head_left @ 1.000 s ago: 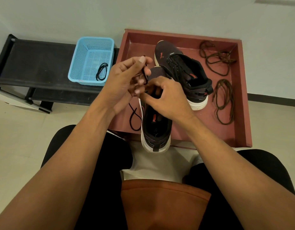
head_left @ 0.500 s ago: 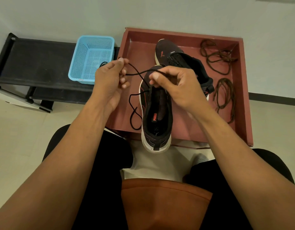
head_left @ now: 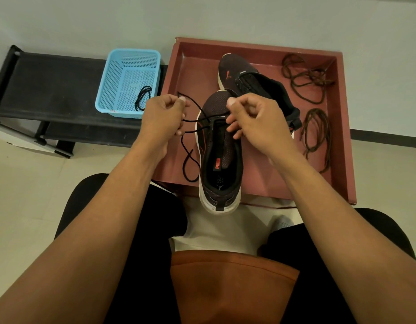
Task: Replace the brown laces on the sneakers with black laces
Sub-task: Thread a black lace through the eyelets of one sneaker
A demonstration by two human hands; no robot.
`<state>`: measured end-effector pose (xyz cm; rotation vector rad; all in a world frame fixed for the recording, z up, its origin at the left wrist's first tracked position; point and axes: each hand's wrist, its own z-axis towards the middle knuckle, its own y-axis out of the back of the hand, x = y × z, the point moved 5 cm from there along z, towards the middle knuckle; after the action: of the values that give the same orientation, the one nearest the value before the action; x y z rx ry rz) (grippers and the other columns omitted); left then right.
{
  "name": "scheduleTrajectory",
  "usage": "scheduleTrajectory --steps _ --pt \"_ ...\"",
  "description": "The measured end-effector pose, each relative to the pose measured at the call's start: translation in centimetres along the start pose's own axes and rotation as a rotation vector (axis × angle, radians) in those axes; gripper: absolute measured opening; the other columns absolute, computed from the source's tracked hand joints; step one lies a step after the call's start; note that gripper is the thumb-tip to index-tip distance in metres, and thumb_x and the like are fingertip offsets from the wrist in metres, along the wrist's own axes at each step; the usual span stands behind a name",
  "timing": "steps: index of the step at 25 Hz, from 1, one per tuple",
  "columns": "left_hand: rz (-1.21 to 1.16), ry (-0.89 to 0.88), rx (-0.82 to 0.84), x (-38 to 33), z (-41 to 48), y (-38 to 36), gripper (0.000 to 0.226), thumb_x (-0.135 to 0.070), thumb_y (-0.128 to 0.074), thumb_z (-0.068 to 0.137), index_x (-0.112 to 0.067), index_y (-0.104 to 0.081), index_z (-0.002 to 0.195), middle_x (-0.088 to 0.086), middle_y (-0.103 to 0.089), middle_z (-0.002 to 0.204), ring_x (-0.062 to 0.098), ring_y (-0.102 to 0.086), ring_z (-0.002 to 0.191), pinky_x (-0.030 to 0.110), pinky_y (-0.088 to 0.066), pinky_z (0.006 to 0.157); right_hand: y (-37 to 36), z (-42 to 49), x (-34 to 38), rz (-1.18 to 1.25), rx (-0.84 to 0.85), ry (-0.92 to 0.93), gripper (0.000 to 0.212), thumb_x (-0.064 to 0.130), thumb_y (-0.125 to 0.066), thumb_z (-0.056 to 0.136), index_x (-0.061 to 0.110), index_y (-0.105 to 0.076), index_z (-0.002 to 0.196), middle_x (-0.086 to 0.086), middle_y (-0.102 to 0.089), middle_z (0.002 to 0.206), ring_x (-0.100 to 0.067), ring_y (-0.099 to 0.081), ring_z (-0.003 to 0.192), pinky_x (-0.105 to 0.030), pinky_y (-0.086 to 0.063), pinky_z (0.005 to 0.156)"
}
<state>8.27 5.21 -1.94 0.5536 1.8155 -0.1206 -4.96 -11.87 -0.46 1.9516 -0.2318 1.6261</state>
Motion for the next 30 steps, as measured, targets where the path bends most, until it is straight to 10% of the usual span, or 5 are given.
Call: scheduleTrajectory --steps 7,17,23,27,30 --pt "-0.003 0.006 0.054 -0.5 -0.5 -0.4 0.023 -0.021 -0.054 0.108 -0.011 -0.071 0.095 -0.009 -0.045 0.058 0.003 -0.031 0.043 0.018 -0.031 0.042 -2.7 -0.2 -0.2 -0.637 0.094 0.255 0.046 0.006 -0.062 0.098 0.018 -0.063 0.143 0.003 -0.063 0.144 -0.02 -0.06 0.118 -0.024 -0.039 0.105" --pt "0.042 0.038 -0.017 -0.1 -0.3 0.2 0.022 -0.025 -0.058 0.106 -0.014 -0.073 0.096 -0.004 -0.051 0.067 0.004 -0.039 0.045 0.024 -0.037 0.046 -3.0 -0.7 0.9 -0.779 -0.004 0.246 0.013 0.024 -0.072 0.097 0.018 -0.076 0.107 0.001 -0.065 0.113 -0.019 -0.057 0.107 -0.028 -0.043 0.08" --pt "0.801 -0.459 -0.208 -2.5 -1.3 -0.3 0.054 -0.052 -0.062 0.093 -0.022 -0.06 0.138 0.002 -0.053 0.141 0.022 -0.046 0.131 0.037 -0.04 0.106 -1.4 -0.6 2.1 -0.515 -0.128 0.267 0.01 0.03 -0.069 0.098 0.027 -0.075 0.106 0.013 -0.073 0.092 -0.006 -0.067 0.089 -0.028 -0.055 0.08" --pt "0.453 -0.547 0.251 -2.6 -2.0 -3.4 0.026 -0.035 -0.057 0.105 -0.021 -0.073 0.121 -0.01 -0.076 0.105 0.001 -0.07 0.1 0.032 -0.057 0.093 -1.1 -0.5 2.8 -0.33 -0.068 0.303 0.018 0.02 -0.07 0.098 0.022 -0.081 0.111 0.011 -0.078 0.101 -0.001 -0.071 0.092 -0.015 -0.054 0.087" --pt "0.379 -0.502 0.228 -2.5 -1.6 -2.9 0.016 -0.026 -0.062 0.104 -0.02 -0.075 0.11 -0.004 -0.072 0.076 0.003 -0.067 0.071 0.026 -0.056 0.072 -0.5 -0.4 2.3 -0.204 -0.089 0.244 0.012 0.018 -0.076 0.095 0.019 -0.08 0.106 0.014 -0.077 0.091 0.002 -0.074 0.085 -0.017 -0.059 0.08"
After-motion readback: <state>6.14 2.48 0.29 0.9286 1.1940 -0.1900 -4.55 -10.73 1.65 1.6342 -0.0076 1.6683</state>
